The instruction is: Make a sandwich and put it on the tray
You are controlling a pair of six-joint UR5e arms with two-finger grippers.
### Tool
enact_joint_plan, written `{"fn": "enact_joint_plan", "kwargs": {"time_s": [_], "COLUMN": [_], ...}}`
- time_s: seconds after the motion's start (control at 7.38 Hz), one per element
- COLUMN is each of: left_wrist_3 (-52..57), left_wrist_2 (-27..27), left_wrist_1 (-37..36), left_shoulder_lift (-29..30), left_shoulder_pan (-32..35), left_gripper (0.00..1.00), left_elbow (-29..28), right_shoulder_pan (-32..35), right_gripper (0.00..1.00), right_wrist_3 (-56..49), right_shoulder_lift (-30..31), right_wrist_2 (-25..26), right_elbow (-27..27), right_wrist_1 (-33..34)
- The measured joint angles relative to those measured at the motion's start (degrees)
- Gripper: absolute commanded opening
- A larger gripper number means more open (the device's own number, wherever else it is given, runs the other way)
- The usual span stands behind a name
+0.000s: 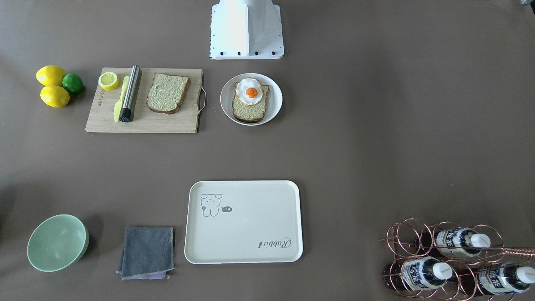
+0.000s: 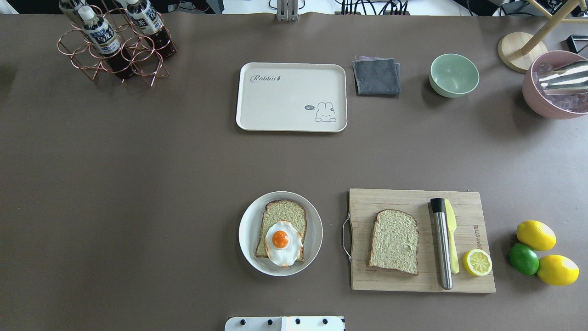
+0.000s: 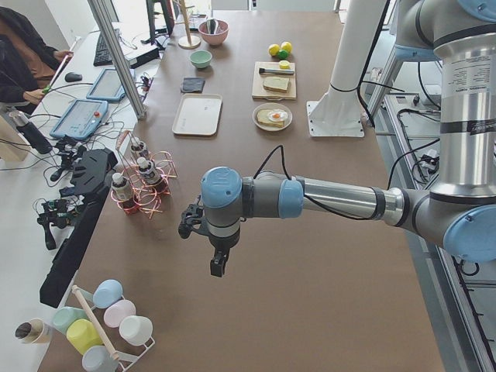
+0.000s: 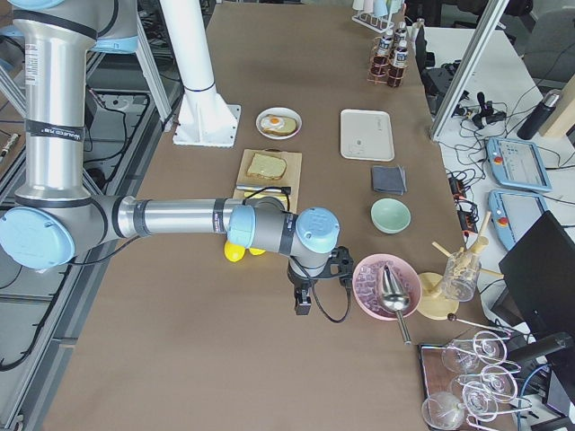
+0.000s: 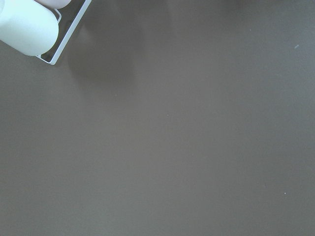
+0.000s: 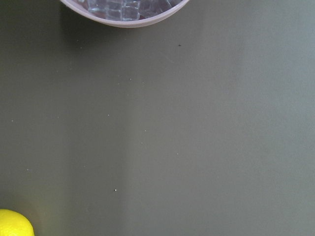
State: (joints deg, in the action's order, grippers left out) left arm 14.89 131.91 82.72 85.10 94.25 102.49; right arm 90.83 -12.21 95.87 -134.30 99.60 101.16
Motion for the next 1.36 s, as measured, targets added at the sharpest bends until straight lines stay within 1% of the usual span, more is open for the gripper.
{"fn": "enact_joint_plan", "kwargs": {"time_s": [0.54, 1.36], "left_wrist_3": [0.01, -0.54], "left_wrist_2": [0.02, -0.17], "left_wrist_1": [-0.09, -0.02], "left_shoulder_lift": [-0.18, 1.09], "left_shoulder_pan": [-0.04, -1.02], "left_gripper": [0.98, 0.98], "left_elbow": [2.53, 2.31], "right_shoulder_pan": [1.61, 2.15], "right_gripper": [1.00, 1.00], "right_wrist_3": [0.00, -0.05], "right_shoulder_lift": [0.77, 0.94], "right_wrist_2": [0.23, 0.62], "right_elbow": [0.48, 0.51], "right_wrist_1": [0.00, 0.00]}}
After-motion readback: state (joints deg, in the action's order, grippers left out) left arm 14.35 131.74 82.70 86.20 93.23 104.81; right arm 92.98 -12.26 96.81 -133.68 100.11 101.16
